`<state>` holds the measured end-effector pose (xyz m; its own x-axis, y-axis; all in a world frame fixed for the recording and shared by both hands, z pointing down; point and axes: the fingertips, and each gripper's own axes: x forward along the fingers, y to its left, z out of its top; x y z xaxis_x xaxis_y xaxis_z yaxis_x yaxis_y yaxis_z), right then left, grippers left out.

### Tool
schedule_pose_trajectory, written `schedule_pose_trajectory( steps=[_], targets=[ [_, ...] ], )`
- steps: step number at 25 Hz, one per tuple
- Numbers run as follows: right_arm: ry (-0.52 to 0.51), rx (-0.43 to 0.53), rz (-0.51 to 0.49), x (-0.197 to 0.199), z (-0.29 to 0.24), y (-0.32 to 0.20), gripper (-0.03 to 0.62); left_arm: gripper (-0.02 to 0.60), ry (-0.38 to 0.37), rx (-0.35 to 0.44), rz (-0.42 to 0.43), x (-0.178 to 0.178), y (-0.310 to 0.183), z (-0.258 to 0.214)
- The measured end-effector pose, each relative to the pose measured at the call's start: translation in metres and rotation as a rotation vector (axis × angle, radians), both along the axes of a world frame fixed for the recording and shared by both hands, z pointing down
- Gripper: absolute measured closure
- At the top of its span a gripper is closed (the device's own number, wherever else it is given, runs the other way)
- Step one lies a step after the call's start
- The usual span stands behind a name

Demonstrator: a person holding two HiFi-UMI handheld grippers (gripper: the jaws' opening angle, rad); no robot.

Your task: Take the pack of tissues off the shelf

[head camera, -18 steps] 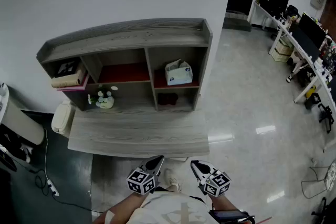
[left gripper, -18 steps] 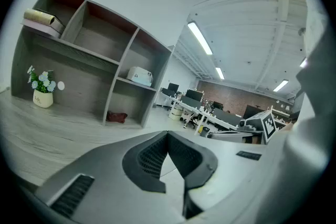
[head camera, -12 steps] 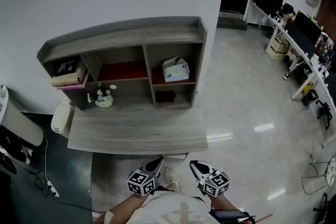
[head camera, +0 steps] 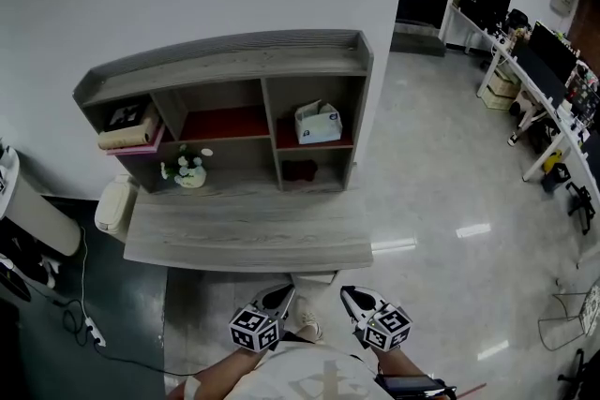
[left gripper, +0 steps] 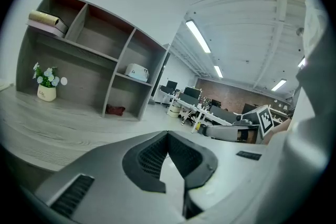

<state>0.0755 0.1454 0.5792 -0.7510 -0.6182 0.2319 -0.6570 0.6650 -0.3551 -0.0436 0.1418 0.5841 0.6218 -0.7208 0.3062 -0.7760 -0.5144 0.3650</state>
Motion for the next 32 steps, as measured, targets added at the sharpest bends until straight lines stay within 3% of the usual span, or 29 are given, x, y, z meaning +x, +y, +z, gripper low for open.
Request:
schedule_pose_trajectory(
  steps=[13, 32],
  targets=[
    [-0.026, -0.016, -0.024, -0.011, 0.005, -0.022, 0.589, 0.569, -0.025, -0.014, -0.075, -0.024, -0.013, 0.003],
    [-0.007, -0.011, -0.011, 0.002, 0.006, -0.09, 0.589, 0.569, -0.001, 0.027, -0.03, 0.002, -0.098, -0.005]
  ],
)
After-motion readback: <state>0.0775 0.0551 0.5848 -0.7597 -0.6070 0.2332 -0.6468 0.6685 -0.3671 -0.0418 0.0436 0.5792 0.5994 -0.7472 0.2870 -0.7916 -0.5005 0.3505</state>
